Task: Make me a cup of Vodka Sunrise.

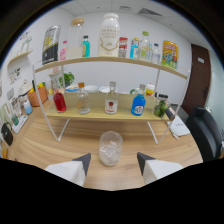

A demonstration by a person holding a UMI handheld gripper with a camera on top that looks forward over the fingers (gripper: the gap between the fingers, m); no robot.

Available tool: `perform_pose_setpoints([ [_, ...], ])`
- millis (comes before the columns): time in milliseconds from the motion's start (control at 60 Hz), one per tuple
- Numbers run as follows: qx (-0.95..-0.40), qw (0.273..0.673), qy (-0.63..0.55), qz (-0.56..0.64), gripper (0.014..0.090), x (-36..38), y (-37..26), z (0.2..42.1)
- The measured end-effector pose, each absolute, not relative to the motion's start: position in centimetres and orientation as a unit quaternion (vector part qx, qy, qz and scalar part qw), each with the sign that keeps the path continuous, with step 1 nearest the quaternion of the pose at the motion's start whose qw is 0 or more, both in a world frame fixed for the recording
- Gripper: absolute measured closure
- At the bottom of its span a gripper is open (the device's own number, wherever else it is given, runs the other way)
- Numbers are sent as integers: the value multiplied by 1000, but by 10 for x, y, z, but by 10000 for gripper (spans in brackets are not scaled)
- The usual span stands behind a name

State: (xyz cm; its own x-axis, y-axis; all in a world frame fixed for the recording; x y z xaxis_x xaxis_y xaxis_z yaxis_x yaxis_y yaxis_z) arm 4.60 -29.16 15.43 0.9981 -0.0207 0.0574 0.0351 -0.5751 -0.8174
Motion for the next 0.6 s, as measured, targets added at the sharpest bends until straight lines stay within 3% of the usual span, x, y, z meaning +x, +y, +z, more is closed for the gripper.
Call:
perform_pose_setpoints([
  [350, -889, 456, 5, -34, 185, 39, -321, 150],
  [600, -881, 473, 10, 9, 191, -38, -330, 147],
])
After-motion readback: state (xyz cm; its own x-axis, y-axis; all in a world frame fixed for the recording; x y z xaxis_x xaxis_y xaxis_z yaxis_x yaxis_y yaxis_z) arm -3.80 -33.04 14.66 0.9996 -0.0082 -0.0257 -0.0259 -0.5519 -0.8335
